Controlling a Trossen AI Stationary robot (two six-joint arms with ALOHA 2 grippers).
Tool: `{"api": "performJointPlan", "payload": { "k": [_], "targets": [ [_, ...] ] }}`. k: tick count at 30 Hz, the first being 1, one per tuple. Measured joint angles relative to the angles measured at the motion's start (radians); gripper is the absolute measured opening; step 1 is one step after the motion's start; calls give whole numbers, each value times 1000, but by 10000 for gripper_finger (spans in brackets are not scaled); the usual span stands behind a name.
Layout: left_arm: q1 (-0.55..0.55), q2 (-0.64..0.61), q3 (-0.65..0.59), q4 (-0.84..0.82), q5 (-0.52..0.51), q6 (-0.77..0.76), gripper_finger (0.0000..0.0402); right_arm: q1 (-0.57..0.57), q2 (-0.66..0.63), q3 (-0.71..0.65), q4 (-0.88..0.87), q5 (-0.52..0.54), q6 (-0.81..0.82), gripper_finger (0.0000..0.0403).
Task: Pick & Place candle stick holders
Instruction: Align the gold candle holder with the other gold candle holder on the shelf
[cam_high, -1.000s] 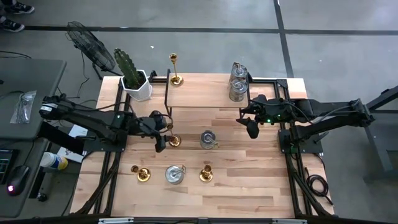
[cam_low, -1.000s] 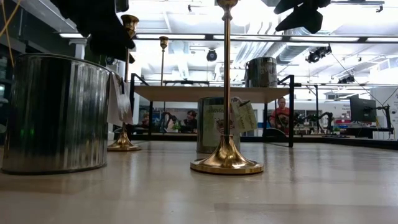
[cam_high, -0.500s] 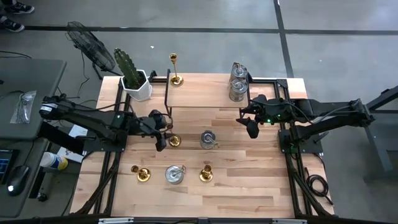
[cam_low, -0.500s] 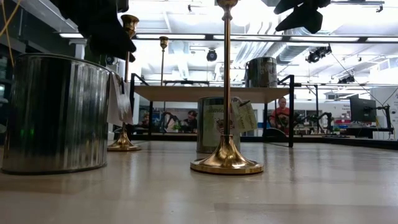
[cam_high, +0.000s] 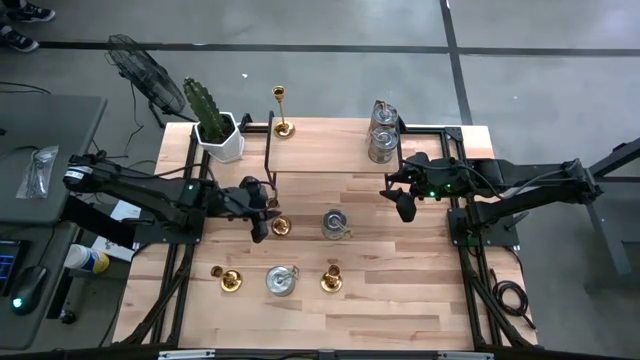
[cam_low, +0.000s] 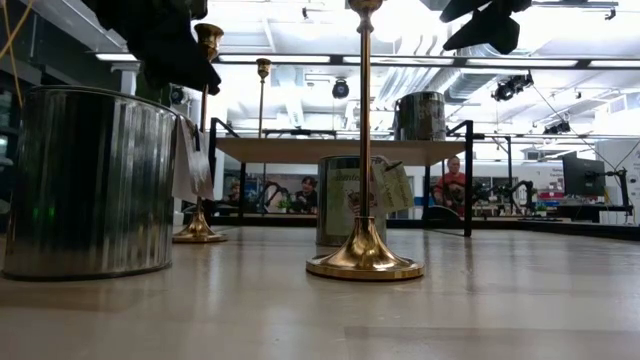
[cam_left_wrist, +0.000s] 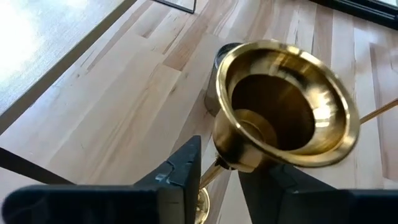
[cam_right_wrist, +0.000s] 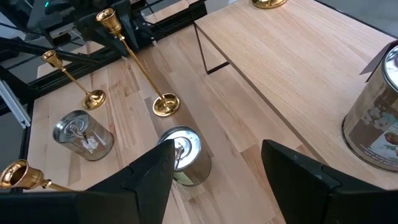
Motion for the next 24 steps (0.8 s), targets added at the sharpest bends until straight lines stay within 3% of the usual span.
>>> {"api": "performJointPlan", "payload": {
  "k": [12,24],
  "targets": [
    [0,0,1,18,3,0,23,0,0,0,0,0,0,233],
    [0,2,26,24,-23,-6,26,0,0,0,0,-1,0,233]
  ]
}}
